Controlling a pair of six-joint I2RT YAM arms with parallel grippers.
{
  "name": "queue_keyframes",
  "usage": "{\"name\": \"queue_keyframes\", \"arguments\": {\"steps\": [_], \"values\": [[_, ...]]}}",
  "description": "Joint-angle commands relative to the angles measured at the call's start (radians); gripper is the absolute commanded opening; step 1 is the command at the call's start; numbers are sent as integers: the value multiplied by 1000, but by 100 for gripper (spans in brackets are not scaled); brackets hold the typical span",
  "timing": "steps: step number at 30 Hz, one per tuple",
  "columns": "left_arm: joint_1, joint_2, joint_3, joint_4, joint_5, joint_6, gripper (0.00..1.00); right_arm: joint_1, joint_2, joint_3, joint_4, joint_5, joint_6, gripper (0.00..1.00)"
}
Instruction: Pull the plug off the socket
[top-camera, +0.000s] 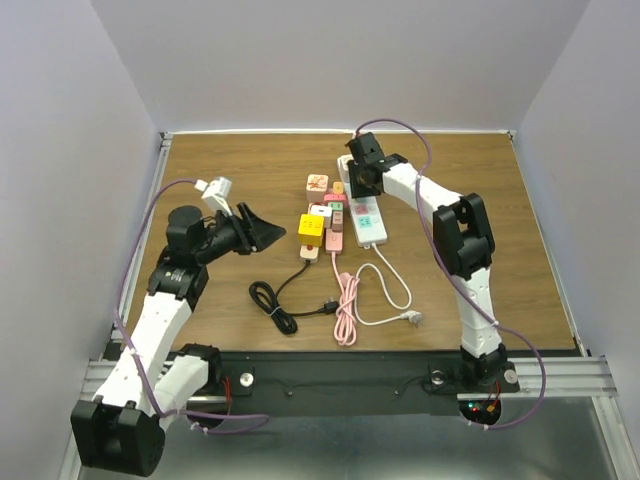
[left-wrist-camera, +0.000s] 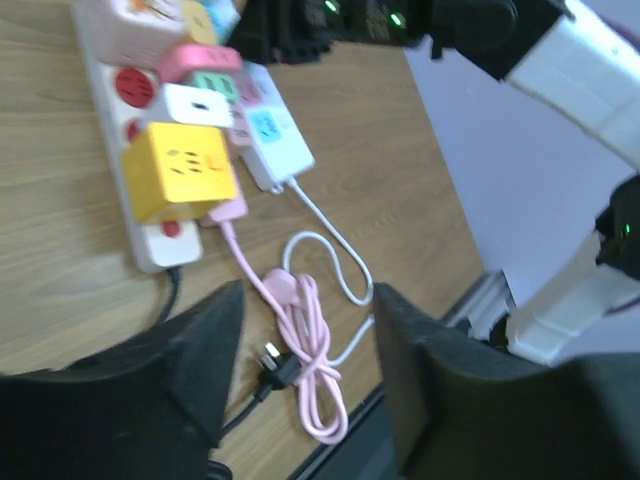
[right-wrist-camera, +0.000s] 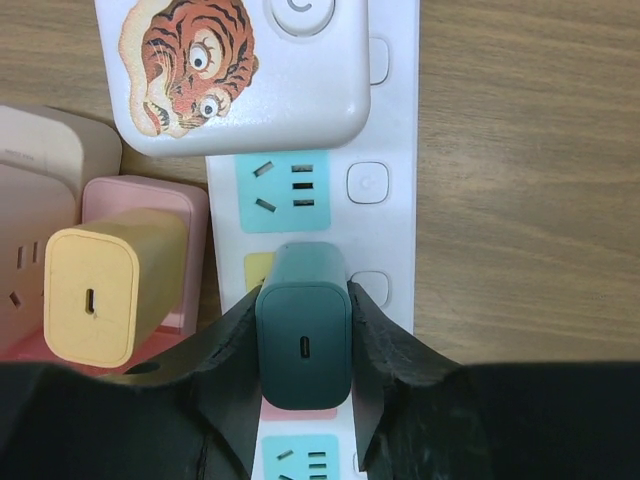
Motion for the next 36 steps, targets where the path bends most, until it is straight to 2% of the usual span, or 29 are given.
{"name": "queue_keyframes", "arguments": {"steps": [1,2,11,13,14,19,24,28,36], "values": [[-134,54,23,117,44,-13,57,-14,-113,-59,-17,3,34,0],[-189,68,26,152,32,-35,51,-14,-157,-120,-31,15,41,0],[-464,290,41,347,-114,-96,32,-14,-395,-491,-54,33,195,0],[-525,353,55,387,-155,-101,15,-14,-442,-562,-55,-6,265,0],[-543,375,60,422,-172,-118,0,-14,-455,-582,-52,-23,308,0],[-648,542,83,553,-275,-204,0,-12,-492,-651,-29,-96,382,0],[-747,740,197,633,-298,-268,0,-14,-490,-671,-12,-110,411,0],[-760,890,251,643,-322,-300,0,-14,-478,-673,-8,-109,422,0],[-749,998,290,593,-393,-282,0,-14,-478,-656,-8,-110,428,0]]}}
